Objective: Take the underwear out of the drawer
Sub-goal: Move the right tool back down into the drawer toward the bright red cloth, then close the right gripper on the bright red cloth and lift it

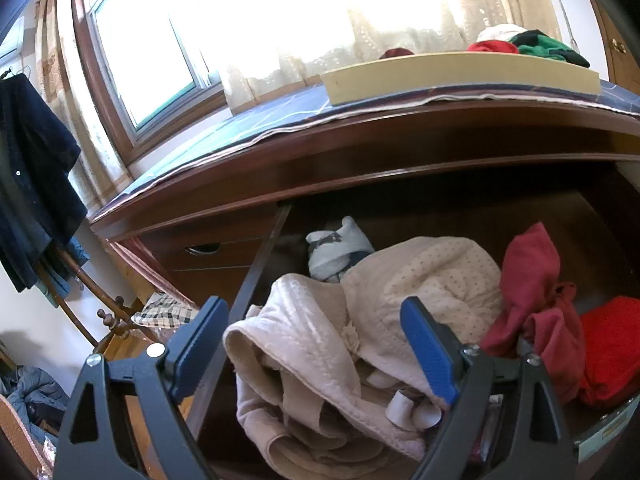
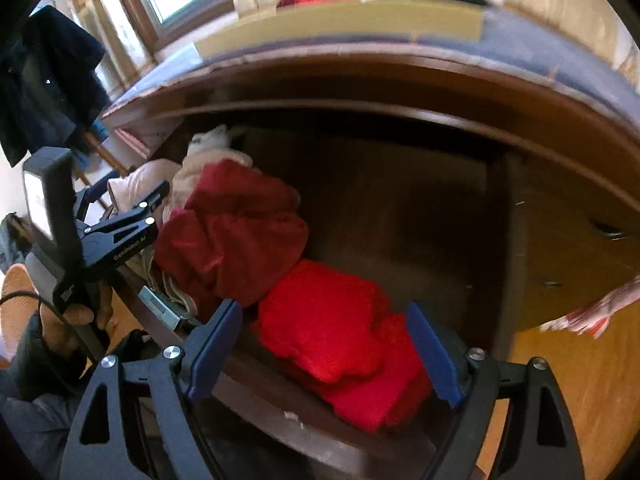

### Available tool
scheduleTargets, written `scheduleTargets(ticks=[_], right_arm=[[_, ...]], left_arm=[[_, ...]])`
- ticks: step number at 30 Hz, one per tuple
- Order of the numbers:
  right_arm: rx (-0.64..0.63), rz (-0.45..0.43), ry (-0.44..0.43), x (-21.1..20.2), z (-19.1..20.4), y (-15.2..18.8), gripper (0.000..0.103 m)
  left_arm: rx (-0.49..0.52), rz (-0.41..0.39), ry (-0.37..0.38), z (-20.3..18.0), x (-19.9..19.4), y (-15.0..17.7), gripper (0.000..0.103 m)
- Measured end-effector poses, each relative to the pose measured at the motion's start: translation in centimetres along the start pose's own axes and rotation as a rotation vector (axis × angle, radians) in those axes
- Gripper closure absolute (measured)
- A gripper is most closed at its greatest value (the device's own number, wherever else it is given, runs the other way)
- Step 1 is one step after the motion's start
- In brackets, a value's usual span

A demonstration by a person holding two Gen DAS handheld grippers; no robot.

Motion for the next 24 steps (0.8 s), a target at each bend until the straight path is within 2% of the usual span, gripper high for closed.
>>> scheduleTargets(ticks=[5, 10, 14, 21, 24], right_arm=[[-0.063, 0.087, 0.047, 2.4, 0.6, -1.1, 0.017], [-0.187, 0.157, 0.116, 3.7, 1.9, -0.6, 0.017], [-0.198, 0.223, 0.116, 4.8, 1.7, -1.2, 0.017], [-0.173, 0.341, 0.013, 6.6, 1.1, -1.9, 0.018], [-0.171, 0.36, -0.011, 6.7, 1.1, -2.1, 0.024]], left_arm=[[0.005, 0.0, 0.004, -0.1, 0.1, 0.1, 0.014], [0.003, 0.001, 0.003, -0.1, 0.1, 0.1, 0.014], [0.004, 0.001, 0.002, -0.1, 0.1, 0.1, 0.014], [0.003, -0.001, 0.003, -0.1, 0.1, 0.1, 0.014], [0.004, 0.0, 0.004, -0.1, 0.1, 0.1, 0.014]])
Point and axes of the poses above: each gripper's, at about its wrist camera, not at the fingertips, and x roughly the way its jaws point, z to its left, y to its underside, the point moved 1 cm from there along x, roughly the way its jaws point, and after that the axes turned 12 degrees about y, right-handed, at the moved point
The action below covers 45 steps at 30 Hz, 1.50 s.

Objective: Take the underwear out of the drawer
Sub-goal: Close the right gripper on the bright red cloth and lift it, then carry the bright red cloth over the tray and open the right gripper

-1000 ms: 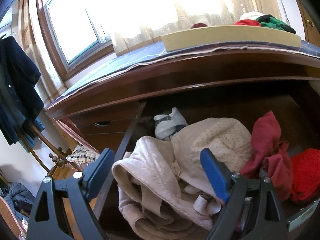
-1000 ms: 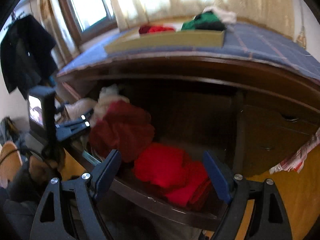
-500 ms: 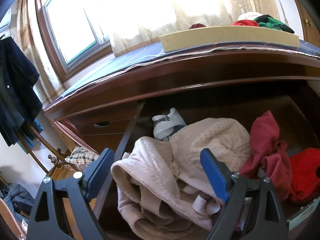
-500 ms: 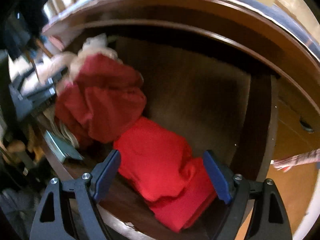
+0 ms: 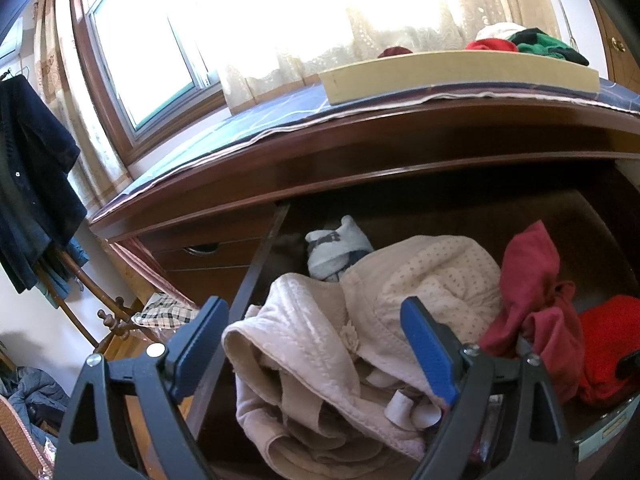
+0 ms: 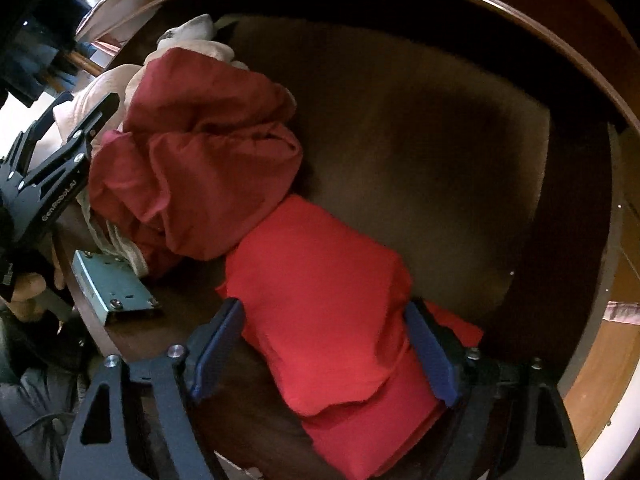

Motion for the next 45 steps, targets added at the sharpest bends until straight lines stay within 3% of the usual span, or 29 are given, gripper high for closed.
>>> scheduleTargets(ticks=[3, 8, 11, 18, 27, 34, 45], right_arm=[[-0.001, 0.004, -0.034, -0.2, -0.1, -0.1, 0.034], [-0.001, -0.065, -0.037, -1.9, -0.1, 0.9, 0.063], [0.05, -0.108, -0.042, -2.7, -0.4, 2.3, 0.069], [0.239, -0.265, -0.176, -5.5, -3.4, 4.8, 0.072], [0.358, -0.44, -0.22, -9.9, -6.4, 6.9, 0.073], [0.524, -0.595, -0.374, -12.3, -8.9, 7.5, 0.073], [0.483, -0.741, -0.359, -17.9, -6.3, 4.3, 0.073]], left_arm=[[0.0, 0.0, 0.0, 0.0, 0.0, 0.0, 0.014], [-0.001, -0.002, -0.001, 0.0, 0.0, 0.0, 0.014], [0.001, -0.002, 0.0, 0.0, 0.0, 0.0, 0.014], [0.006, -0.002, -0.007, 0.1, -0.3, -0.1, 0.014], [0.006, -0.003, -0.007, 0.0, -0.3, -0.1, 0.014], [0.007, -0.004, -0.009, 0.0, -0.4, -0.1, 0.014], [0.007, -0.005, -0.01, 0.0, -0.4, -0.1, 0.014]])
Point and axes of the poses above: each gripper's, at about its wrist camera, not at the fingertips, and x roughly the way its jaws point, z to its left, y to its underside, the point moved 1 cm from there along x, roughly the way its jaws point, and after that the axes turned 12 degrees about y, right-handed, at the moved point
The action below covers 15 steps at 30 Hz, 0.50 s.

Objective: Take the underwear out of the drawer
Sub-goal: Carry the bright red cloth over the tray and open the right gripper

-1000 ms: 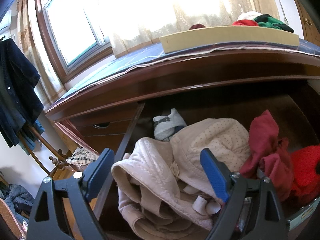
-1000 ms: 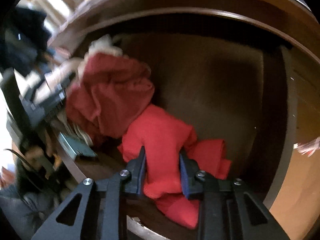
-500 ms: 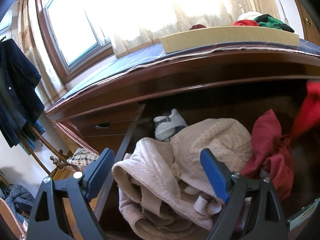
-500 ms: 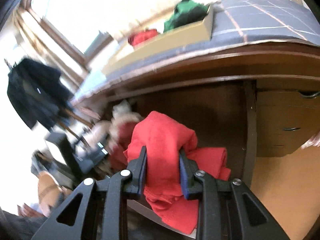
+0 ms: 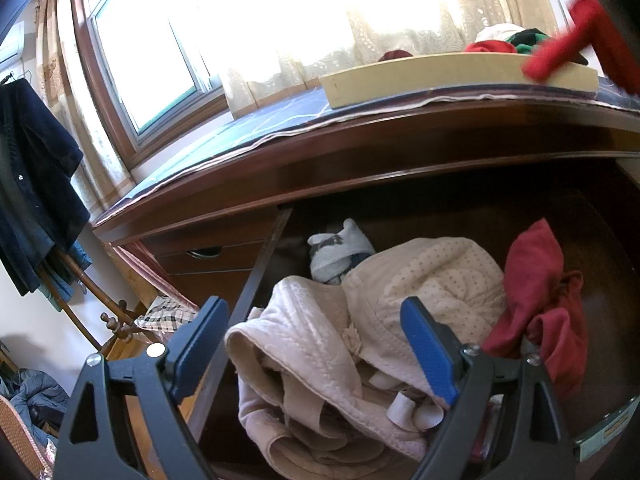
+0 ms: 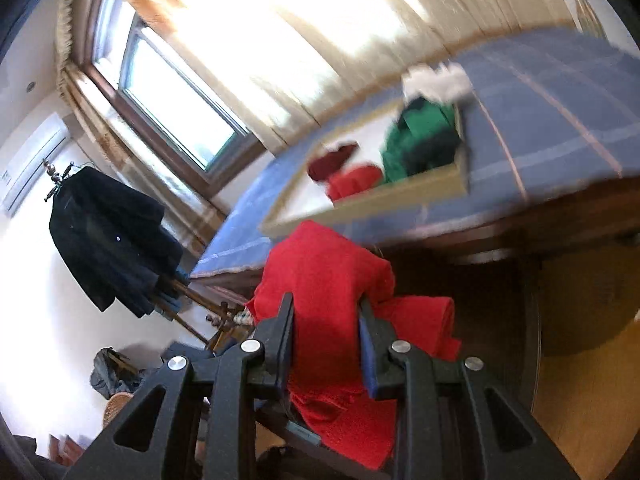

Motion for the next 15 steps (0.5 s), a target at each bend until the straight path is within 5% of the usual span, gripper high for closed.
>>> scheduleTargets(ticks=[9, 15], right_arm=[[-0.076, -0.15, 0.069, -0.1, 4.0, -5.4, 0.073], [-0.112, -0.203, 0.166, 3.5, 4.6, -10.6, 0.073]], left_arm=[[0.0, 0.0, 0.0, 0.0, 0.0, 0.0, 0.014], [0.002, 0.0, -0.001, -0.1, 0.0, 0.1, 0.014]])
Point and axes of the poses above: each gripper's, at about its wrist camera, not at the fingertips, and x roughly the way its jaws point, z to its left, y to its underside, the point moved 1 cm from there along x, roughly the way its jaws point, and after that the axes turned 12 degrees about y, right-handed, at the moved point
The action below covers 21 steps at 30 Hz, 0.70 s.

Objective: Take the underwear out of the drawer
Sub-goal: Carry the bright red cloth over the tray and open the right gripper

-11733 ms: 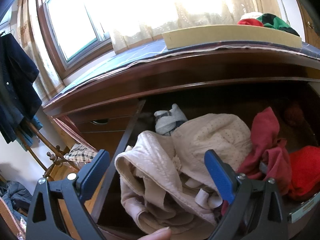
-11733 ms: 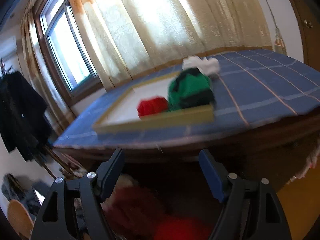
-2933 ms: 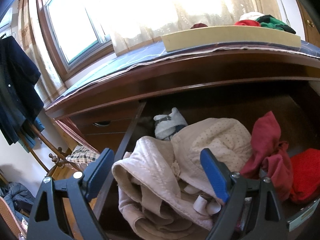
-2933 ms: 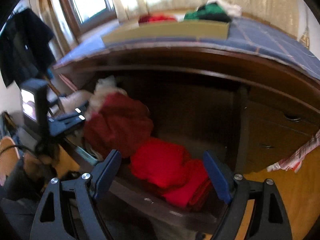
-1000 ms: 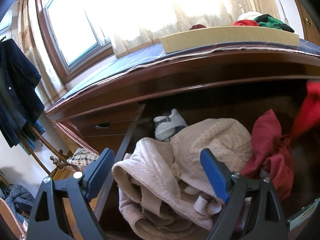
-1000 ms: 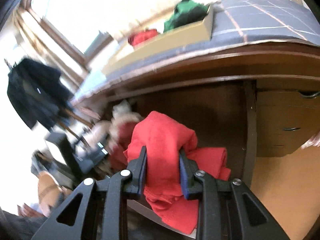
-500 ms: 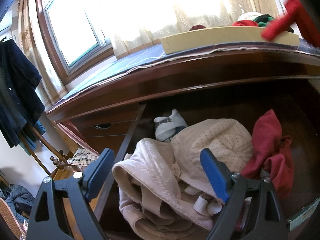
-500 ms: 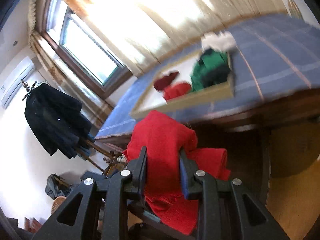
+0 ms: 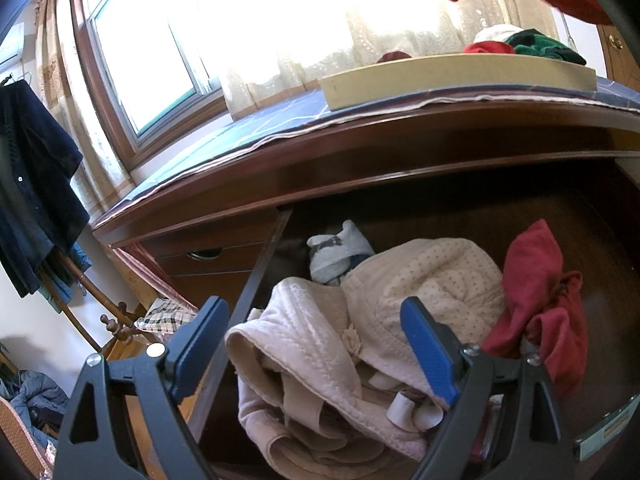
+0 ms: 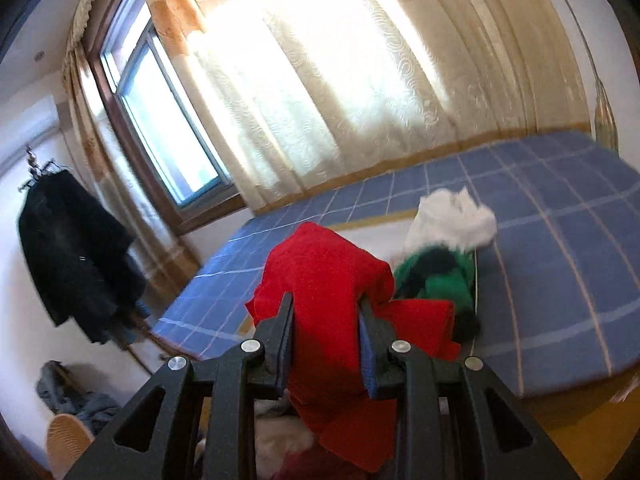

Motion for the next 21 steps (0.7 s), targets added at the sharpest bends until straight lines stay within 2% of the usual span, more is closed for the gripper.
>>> scheduleTargets(ticks=[7, 13, 21], right_arm=[[-0.072, -0.027, 0.147, 7.3, 0.6, -2.4, 0.073], [-0.081, 0.027, 0.226, 12.6, 0.4, -1.8, 0.073], [-0.14, 0.071, 0.309, 15.5, 0.7, -1.0, 0.073]], left_arm=[[0.009, -0.001, 0.003, 0.0, -0.1, -0.5, 0.014], [0.014, -0.005, 0.009, 0.1, -0.1, -0.8, 0.014], [0.017, -0.007, 0.01, 0.1, 0.0, -0.8, 0.014]])
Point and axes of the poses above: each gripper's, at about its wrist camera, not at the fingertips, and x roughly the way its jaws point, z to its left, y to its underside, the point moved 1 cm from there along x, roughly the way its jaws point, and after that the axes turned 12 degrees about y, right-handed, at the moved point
